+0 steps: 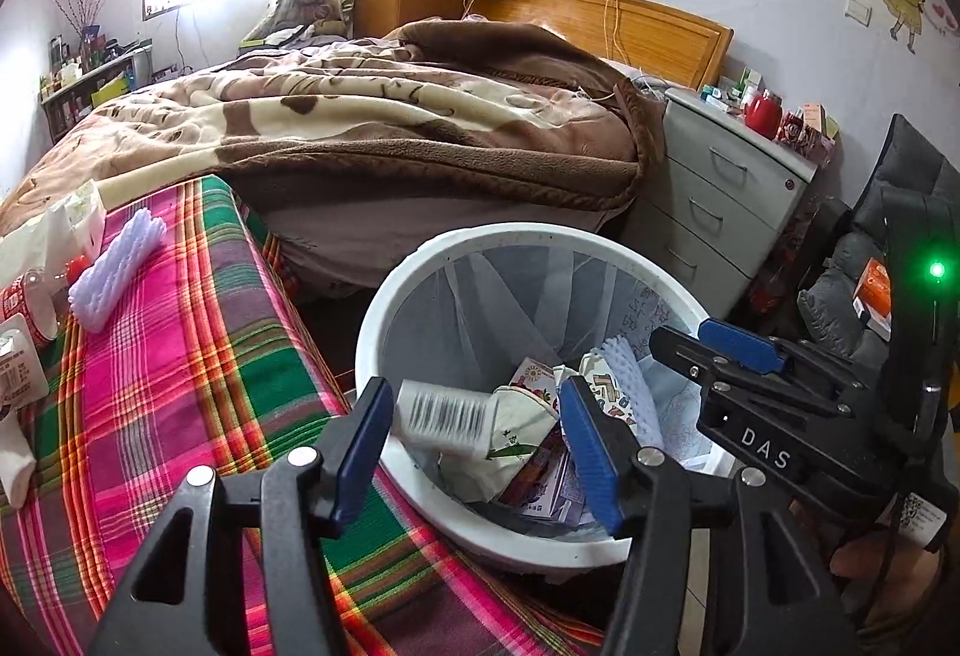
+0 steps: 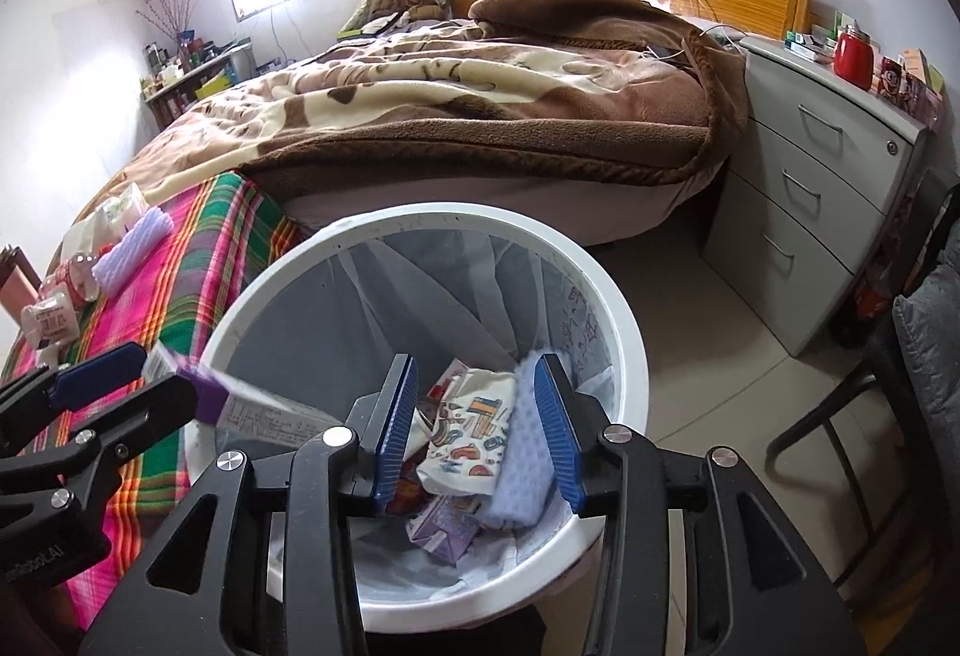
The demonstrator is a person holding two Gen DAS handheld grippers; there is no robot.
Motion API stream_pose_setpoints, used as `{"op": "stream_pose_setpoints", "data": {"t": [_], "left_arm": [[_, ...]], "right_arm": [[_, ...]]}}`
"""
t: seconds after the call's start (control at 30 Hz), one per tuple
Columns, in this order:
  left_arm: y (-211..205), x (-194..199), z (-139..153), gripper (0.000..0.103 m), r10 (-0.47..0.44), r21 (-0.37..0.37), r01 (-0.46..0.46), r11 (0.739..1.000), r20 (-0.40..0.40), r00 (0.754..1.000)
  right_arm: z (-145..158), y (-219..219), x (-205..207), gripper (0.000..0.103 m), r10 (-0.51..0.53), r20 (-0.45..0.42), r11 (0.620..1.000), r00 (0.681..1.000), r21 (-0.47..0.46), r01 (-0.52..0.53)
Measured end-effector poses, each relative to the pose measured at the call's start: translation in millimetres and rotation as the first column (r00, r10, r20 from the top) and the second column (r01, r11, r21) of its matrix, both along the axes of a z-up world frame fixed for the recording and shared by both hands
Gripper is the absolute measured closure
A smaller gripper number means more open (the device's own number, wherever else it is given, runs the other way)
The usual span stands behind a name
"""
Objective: Collect trash
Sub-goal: 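Open both tools to drop the box and wrapper into the wastebasket, then move both open tools back over the bed toward the white container and net sleeve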
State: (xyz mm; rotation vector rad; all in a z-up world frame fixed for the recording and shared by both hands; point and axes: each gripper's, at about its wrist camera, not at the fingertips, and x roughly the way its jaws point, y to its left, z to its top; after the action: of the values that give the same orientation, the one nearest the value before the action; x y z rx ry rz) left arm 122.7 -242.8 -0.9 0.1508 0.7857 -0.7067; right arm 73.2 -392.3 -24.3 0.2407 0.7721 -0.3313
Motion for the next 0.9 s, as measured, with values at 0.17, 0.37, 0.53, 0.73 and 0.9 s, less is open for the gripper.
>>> {"op": "stream_pose_setpoints", "data": {"t": [0.17,0.37,0.53,0.73,0.9], "left_arm": [[15.2,-1.2,7.8,0.036,0.027,-0.015,-0.027,1.000,0.022,0.999],[46.2,3.1,16.0,0.033,0.086,-0.041,-0.084,0.996,0.035,0.996],[77.8,9.2,20.0,0.031,0.153,-0.056,-0.151,0.987,0.046,0.987],[119.3,18.7,19.3,0.029,0.253,-0.064,-0.250,0.966,0.047,0.966],[154.1,28.4,18.4,0.029,0.331,-0.065,-0.328,0.942,0.043,0.943]], "right_arm": [[6.5,7.9,-0.2,0.061,0.010,0.027,1.000,1.000,0.004,-0.010],[12.0,25.5,5.2,0.061,0.050,0.054,0.999,0.997,0.007,-0.051],[15.9,40.9,10.5,0.054,0.088,0.082,0.996,0.993,0.014,-0.090],[19.6,60.8,20.9,0.052,0.136,0.102,0.990,0.985,0.024,-0.139],[23.2,76.7,31.0,0.051,0.170,0.119,0.984,0.978,0.027,-0.174]]}}
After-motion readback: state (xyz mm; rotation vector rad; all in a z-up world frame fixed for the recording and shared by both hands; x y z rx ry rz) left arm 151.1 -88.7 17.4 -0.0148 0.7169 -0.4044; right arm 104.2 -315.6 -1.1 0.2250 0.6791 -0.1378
